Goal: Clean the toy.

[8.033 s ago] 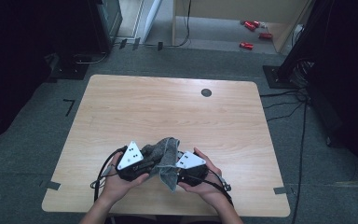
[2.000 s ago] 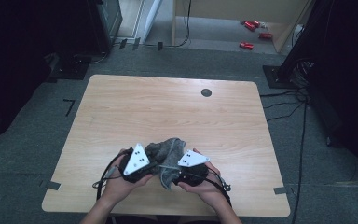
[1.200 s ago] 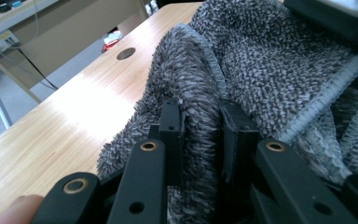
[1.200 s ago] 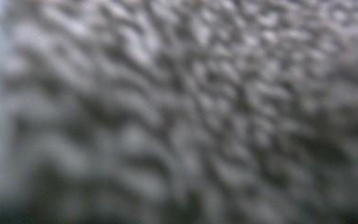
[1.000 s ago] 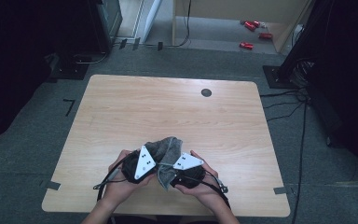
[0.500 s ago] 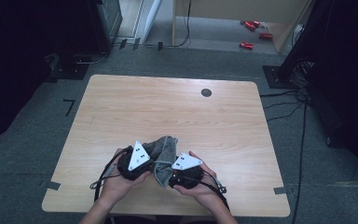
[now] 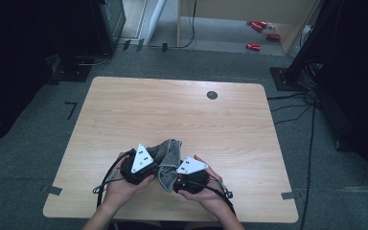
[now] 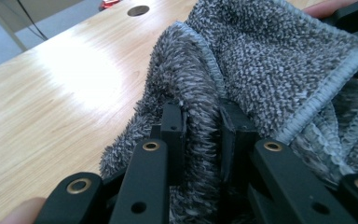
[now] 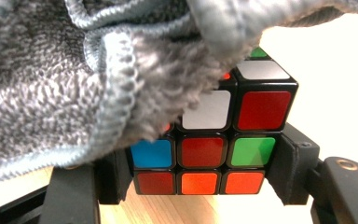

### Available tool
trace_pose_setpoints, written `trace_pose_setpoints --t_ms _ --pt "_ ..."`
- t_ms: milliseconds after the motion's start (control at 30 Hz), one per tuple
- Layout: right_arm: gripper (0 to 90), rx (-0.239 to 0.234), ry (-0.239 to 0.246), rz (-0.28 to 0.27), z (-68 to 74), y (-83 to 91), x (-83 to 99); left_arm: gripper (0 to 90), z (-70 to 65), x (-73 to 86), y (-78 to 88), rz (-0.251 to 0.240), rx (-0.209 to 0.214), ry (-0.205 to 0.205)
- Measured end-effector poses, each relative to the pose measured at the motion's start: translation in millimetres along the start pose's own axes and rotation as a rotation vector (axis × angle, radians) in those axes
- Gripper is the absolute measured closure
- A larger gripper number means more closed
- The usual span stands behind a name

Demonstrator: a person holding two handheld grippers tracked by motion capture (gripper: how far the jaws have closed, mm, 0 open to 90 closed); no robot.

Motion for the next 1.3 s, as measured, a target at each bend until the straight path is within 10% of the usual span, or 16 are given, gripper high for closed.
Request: trace_pose_setpoints --t_ms 133,233,467,733,1000,1300 --pt "34.5 -0.009 -0.001 0.001 1.7 -1.0 0.6 75.6 -23.0 -11.3 0.8 -0.063 0.091 -0.046" --pt "34.5 -0.001 0.003 0.009 1.2 -0.7 1.8 75.3 -25.8 -12.2 -1.1 -0.053 0.084 -0.073" --pt "34.5 -0.006 0.000 -0.012 0.6 1.9 -2.7 75.9 5.9 0.3 3.0 -0.013 0.015 0.048" --pt "34.5 -0.004 0.004 0.005 1.2 0.4 1.1 75.6 -14.7 -7.2 0.2 -0.043 0.129 0.036" --pt "34.5 -0.010 0.009 -0.015 1.9 3.4 -5.1 76.0 12.1 3.3 4.7 -0.011 0.052 0.093" --pt "34.5 -0.009 0.001 -0.026 -1.3 6.4 -6.4 75.4 3.1 -4.6 6.5 -0.076 0.164 0.132"
Point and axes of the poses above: each handheld gripper's, and its own axes: y roughly backward along the jaws, x roughly out of its underside, z roughly to its left, the point moved 6 cm from there along -y, roughly forward along the jaws, and after that the axes turned 13 degrees about -z, right-handed, at the moved point
